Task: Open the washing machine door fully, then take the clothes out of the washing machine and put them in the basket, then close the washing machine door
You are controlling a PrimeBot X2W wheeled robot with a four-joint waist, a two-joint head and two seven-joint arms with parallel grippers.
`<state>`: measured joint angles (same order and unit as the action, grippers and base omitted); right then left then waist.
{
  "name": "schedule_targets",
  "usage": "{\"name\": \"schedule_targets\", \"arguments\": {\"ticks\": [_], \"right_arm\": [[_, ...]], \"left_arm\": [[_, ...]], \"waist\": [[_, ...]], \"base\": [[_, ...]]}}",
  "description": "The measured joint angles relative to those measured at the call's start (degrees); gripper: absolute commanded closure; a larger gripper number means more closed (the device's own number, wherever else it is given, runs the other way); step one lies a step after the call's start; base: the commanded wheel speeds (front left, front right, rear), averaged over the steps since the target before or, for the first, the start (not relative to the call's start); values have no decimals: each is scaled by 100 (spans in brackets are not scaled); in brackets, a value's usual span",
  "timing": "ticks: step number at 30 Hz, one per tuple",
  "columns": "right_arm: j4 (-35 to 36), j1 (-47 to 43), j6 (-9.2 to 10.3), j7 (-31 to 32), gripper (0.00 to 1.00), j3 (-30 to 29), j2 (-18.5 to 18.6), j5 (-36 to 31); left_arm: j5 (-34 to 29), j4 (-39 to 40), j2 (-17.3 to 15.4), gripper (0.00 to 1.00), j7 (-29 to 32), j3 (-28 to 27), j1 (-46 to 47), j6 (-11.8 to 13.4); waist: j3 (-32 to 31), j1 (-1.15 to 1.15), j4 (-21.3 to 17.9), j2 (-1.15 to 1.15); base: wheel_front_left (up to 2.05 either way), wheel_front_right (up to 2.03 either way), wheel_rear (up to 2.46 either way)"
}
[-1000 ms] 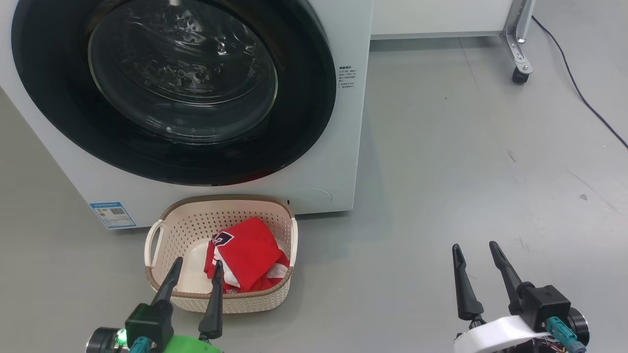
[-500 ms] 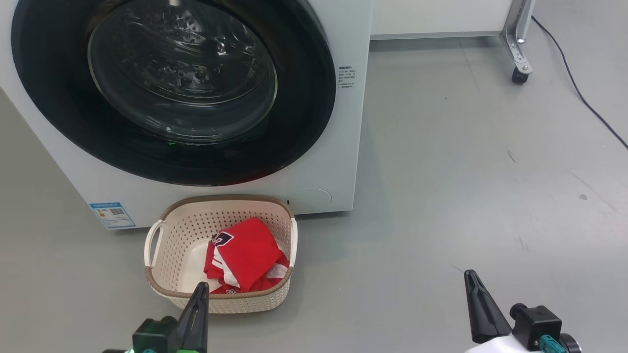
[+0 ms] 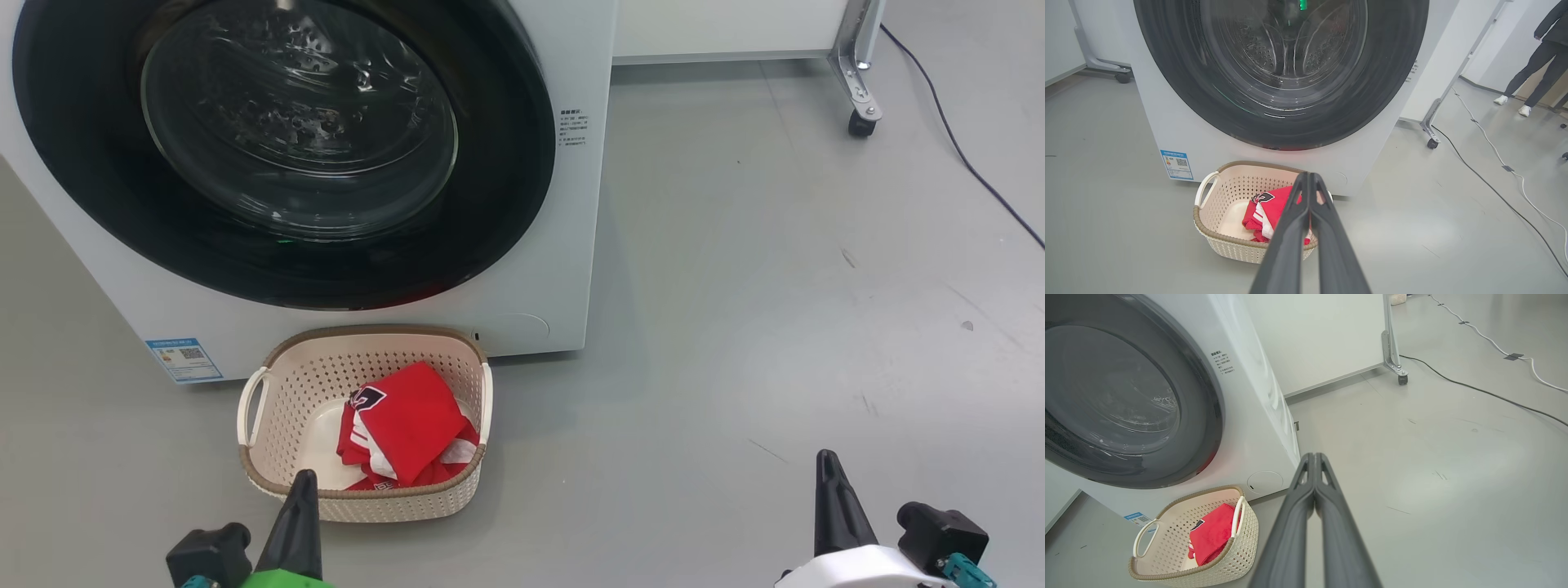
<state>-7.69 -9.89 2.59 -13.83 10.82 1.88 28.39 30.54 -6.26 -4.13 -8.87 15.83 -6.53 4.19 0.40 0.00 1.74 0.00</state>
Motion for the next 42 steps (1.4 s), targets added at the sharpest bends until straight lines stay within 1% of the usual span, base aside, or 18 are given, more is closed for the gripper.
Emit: {"name": "schedule_targets", "arguments": {"ticks": [9,10,21,23,31,33,36,39,42], "right_arm": [[9,32,-20,164,100,-148,42,721],[9,41,-48,178,100,-163,52,801],[-11,168,-126,371,100,-312,136,1689],[-25,233,-152,432,100,-345,159,1925],[-85,354,-222,558,100,-453,193,2576],[-85,354,-222,558,100,-453,193,2576],[-126,411,-269,655,100,-512,225,2971],[-146,434,-310,680,100,-533,237,3133],[-169,505,-341,736,100,-572,252,3364]], "left_arm": [[686,-9,0,100,124,-166,8,-58],[754,-13,-1,100,125,-190,9,-87],[1577,-78,-24,100,283,-380,66,-190],[1830,-94,-30,100,332,-444,91,-210],[2441,-174,-45,100,430,-565,191,-308],[2441,-174,-45,100,430,-565,191,-308],[2826,-232,-55,100,479,-653,231,-381],[2952,-252,-57,100,520,-673,263,-404],[3207,-269,-59,100,532,-721,313,-442]], "waist": [[2,0,-17,0],[2,0,-19,0],[2,0,-41,0],[2,0,-47,0],[0,0,-63,0],[0,0,-63,0],[-1,0,-73,0],[-2,0,-77,0],[-2,0,-83,0]], "base": [[0,0,0],[0,0,0],[0,0,0],[0,0,0],[0,0,0],[0,0,0],[0,0,0],[0,0,0],[0,0,0]]}}
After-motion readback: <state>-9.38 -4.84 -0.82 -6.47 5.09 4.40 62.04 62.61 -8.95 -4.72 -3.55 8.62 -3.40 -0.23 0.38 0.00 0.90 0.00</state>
